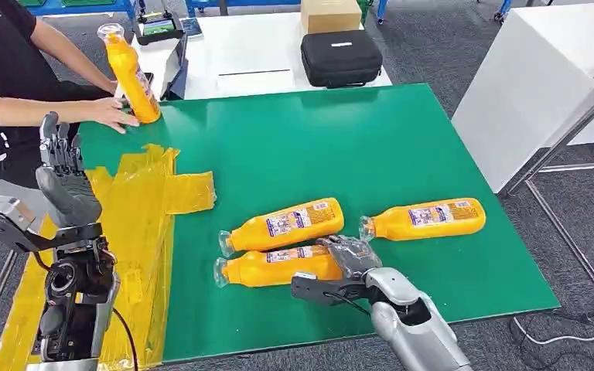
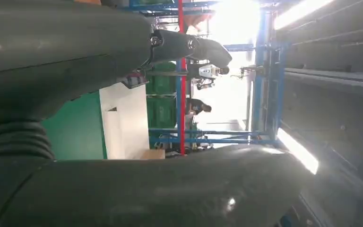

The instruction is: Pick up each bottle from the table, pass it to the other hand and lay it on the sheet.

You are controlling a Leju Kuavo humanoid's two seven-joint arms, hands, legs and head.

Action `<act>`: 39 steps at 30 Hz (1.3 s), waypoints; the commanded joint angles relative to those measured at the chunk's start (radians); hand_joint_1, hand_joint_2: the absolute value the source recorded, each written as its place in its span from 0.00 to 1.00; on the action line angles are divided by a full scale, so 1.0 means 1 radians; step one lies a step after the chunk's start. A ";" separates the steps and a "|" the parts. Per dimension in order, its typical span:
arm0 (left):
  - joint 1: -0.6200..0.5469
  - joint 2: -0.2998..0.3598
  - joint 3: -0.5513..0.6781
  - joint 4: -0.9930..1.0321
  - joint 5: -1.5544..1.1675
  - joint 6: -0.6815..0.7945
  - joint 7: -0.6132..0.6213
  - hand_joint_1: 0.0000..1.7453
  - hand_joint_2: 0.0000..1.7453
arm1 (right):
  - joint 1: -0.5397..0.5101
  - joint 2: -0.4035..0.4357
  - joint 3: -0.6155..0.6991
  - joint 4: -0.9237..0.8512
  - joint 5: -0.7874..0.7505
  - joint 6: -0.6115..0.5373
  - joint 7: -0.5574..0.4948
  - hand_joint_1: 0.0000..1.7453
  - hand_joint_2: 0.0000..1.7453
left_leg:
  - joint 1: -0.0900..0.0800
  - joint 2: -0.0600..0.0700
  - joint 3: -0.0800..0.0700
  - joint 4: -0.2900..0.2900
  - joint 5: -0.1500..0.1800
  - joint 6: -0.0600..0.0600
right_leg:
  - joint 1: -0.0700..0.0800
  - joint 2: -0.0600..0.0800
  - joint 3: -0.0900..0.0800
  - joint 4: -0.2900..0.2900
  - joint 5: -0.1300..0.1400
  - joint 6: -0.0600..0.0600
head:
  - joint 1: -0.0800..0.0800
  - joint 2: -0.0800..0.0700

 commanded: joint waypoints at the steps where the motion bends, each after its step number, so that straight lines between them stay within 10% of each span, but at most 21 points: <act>1: -0.037 -0.010 -0.019 0.066 0.003 0.002 0.005 0.00 0.00 | 0.063 -0.018 0.034 0.103 -0.003 0.031 0.008 1.00 1.00 | 0.001 -0.003 0.003 -0.002 0.000 -0.001 | 0.001 -0.006 0.004 -0.002 -0.001 0.000 | 0.000 0.000; 39: -0.037 -0.010 -0.019 0.066 0.003 0.002 0.005 0.00 0.00 | 0.063 -0.018 0.034 0.103 -0.003 0.031 0.008 1.00 1.00 | 0.001 -0.003 0.005 -0.002 -0.001 -0.003 | 0.001 -0.007 0.006 -0.003 -0.003 -0.002 | 0.000 0.000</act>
